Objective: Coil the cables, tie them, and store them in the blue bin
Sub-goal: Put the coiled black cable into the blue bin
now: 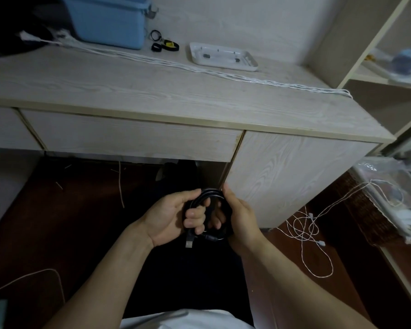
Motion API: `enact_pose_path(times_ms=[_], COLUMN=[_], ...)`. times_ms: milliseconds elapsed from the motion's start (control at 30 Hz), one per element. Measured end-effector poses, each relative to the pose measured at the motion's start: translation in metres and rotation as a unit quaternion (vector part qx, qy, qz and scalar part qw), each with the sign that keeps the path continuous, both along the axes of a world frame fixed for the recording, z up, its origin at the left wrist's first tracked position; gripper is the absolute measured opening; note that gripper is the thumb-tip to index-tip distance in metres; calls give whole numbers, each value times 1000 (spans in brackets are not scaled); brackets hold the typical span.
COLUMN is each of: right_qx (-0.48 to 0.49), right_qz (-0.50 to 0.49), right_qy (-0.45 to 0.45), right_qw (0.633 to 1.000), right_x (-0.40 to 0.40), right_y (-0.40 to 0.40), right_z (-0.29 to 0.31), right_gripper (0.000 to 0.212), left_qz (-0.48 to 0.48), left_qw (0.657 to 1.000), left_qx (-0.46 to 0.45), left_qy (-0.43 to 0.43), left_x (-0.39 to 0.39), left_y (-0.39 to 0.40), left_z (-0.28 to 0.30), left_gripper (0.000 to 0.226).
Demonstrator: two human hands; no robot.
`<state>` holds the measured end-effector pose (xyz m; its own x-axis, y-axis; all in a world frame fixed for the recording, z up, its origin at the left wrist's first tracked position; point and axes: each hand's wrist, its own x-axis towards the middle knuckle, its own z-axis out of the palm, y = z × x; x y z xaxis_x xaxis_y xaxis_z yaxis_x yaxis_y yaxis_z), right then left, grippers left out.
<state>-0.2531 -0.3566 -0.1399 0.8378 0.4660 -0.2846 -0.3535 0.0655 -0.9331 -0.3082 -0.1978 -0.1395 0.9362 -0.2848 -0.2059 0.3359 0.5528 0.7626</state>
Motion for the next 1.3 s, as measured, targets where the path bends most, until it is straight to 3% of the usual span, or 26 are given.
enact_pose_path(times_ms=[100, 233, 333, 467, 633, 733, 800, 900, 1000, 1067, 1133, 1200, 1300], right_qx=[-17, -135, -226, -254, -221, -257, -282, -326, -306, -295, -284, -271, -255], right_qz=[68, 126, 143, 134, 88, 103, 142, 247, 333, 340, 329, 318, 290], right_qy=[-81, -187, -233, -299, -304, -308, -318, -379, -434, -451, -467, -481, -480], right_qw=[994, 965, 935, 910, 923, 910, 894, 830, 779, 771, 770, 771, 788], right_x=[0, 7, 14, 23, 28, 29, 28, 15, -3, -10, -10, -8, -2], right_y=[-3, -6, -16, -27, -28, -30, -30, -23, -11, -6, -5, -8, -12], right_z=[-5, -13, -11, -2, 0, -10, -16, -20, -24, -26, -23, -18, -11], right_gripper=[52, 52, 45, 27, 15, 5, 10, 19, 22, 25, 26, 26, 25], left_qz=[-1, 88, 188, 311, 404, 456, 479, 492, 497, 493, 459, 355, 174], left_qw=[1000, 994, 981, 939, 880, 840, 825, 836, 856, 869, 871, 852, 865], left_qx=[20, 54, -17, -130, -244, -292, -299, -239, -140, -36, 173, 382, 466], left_qy=[-11, 16, 50, 63, 41, 33, 25, 28, 17, 2, -13, -41, -63], left_x=[-5, -9, -9, -4, -4, -3, -1, 5, 13, 16, 13, 9, 3], left_y=[10, 14, 17, 32, 44, 45, 47, 47, 40, 33, 29, 24, 17], left_z=[-8, -16, -18, -16, -16, -16, -13, -9, -11, -16, -26, -36, -43], left_gripper=[30, 39, 41, 47, 47, 40, 34, 29, 24, 20, 20, 18, 8])
